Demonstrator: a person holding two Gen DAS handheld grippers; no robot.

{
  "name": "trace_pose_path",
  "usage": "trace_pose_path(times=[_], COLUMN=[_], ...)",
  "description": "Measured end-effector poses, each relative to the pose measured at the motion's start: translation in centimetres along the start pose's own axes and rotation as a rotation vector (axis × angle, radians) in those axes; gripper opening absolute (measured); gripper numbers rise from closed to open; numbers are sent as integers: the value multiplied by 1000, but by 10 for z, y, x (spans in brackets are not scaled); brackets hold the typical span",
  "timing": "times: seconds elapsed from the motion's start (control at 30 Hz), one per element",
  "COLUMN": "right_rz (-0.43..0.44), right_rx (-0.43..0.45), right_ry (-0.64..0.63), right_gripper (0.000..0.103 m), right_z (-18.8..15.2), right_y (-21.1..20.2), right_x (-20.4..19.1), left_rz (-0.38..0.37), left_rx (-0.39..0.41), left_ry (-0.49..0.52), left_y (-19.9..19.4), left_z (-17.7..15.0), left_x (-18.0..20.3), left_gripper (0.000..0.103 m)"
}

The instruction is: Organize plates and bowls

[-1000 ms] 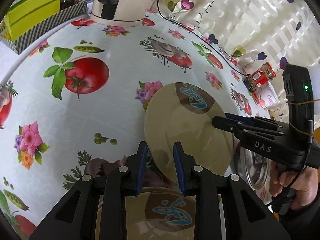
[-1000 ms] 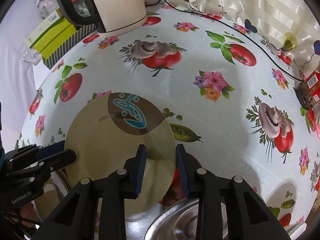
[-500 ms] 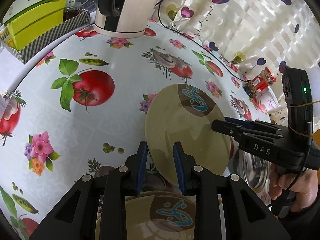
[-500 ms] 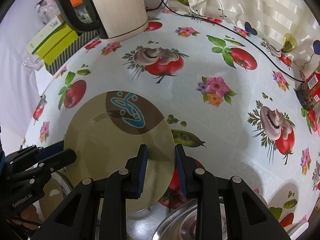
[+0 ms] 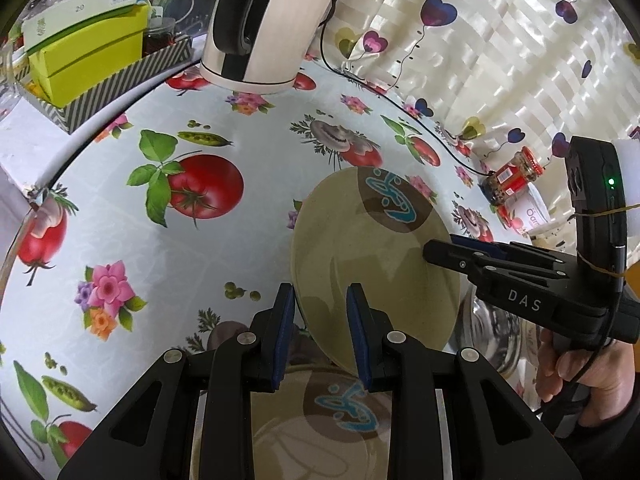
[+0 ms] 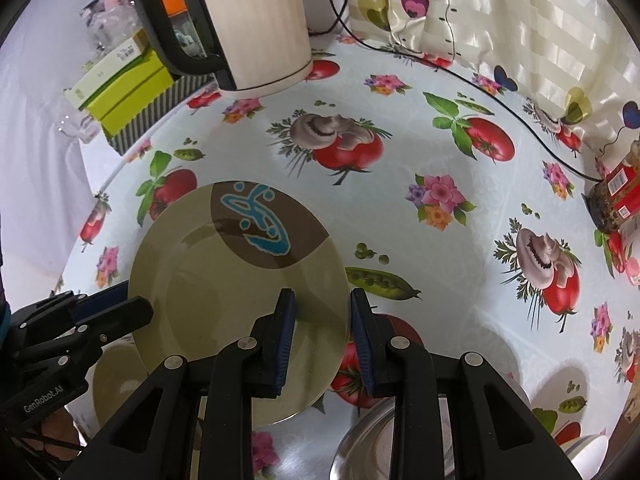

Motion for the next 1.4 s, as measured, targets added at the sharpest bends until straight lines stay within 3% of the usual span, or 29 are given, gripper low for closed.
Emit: trace_pose_path(times=[0.47, 0.87, 1.4], right_rz=[2, 32, 38], right_rx=[6, -34, -66], right_ry=[-13, -10, -38], right_gripper=[27, 27, 27], right_z=[-20, -59, -85], right_y=[-22, -17, -19], right_x=[-31, -58, -84], left_rz=[20, 50, 61], left_rx=[2, -17, -35], left_ry=[-4, -11, -19], left_y=[-33, -47, -62], left_z=[-27, -56, -84], left_x=[-10, -26, -41], left_gripper=[28, 28, 28])
Point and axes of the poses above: each gripper's, at about its wrist camera, not at the fingertips, and y roughly the way its jaws point, x to its right, z to its top, the point moved 5 cm from there along y, roughly the way its jaws point, and after that the axes turned 4 degrees about -y, right-handed, at the moved point
